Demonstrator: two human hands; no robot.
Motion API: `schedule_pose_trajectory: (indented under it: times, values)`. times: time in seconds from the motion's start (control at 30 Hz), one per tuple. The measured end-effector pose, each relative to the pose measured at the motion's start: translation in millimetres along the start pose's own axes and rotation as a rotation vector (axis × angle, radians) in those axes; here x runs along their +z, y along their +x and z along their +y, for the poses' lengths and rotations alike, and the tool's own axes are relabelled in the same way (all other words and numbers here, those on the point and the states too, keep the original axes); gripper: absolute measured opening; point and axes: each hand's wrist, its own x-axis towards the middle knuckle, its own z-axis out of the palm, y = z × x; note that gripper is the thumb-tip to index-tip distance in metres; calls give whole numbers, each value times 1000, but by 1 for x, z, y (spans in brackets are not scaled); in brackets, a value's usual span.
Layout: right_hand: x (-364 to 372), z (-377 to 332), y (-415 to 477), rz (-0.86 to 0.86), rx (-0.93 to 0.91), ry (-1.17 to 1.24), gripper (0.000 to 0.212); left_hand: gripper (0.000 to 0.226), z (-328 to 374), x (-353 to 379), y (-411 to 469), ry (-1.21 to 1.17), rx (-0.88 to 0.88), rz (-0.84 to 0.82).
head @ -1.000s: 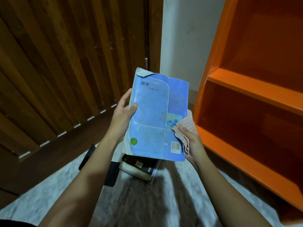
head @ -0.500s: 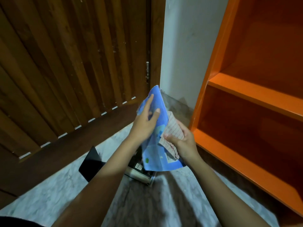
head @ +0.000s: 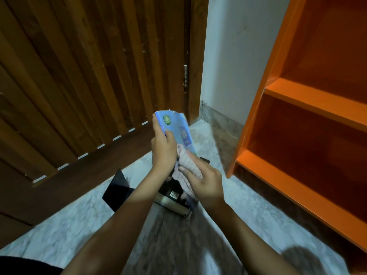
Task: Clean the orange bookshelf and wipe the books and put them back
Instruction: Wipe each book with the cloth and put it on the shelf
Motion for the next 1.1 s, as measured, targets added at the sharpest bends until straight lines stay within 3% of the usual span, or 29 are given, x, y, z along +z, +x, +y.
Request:
schedule_pose_trajectory:
  times: [0.07, 0.2, 0.43, 0.57, 0.63, 0.73, 0.8, 0.83, 0.9, 0.97, 1.03, 1.1]
  values:
    - [-3, -2, 4, 9, 92, 175, 37, 51, 0, -3, 2, -82, 61, -12]
    - [-16, -7, 29, 292, 132, 177, 35, 48, 6, 0, 2, -192, 142, -52]
    - [-13, -33, 92, 403, -168, 17, 30, 44, 23, 7, -2, -395, 147, -104]
    - [-33, 17, 102, 504, 248, 150, 30, 40, 33, 2, 0, -500, 115, -146]
    - [-35, 16, 94, 486, 241, 152, 26, 40, 34, 5, -2, -476, 137, -150]
    - [-20, -11, 70, 379, -31, 199, 28, 41, 31, 6, 2, -452, 129, -80]
    - [-7, -12, 52, 311, -199, 105, 27, 40, 30, 1, 7, -476, 103, -63]
    - [-4, -1, 51, 296, -219, 78, 27, 39, 30, -2, 9, -490, 100, -60]
    - [-6, 20, 58, 270, -56, 131, 29, 38, 32, -7, 13, -502, 108, -32]
    - [-7, 27, 57, 226, 57, 139, 44, 38, 32, -9, 17, -499, 137, 11]
    - [2, 18, 44, 213, -12, 144, 49, 38, 32, -11, 21, -489, 147, 61]
    - [14, 4, 21, 173, -147, 165, 37, 38, 29, -17, 26, -494, 135, 144]
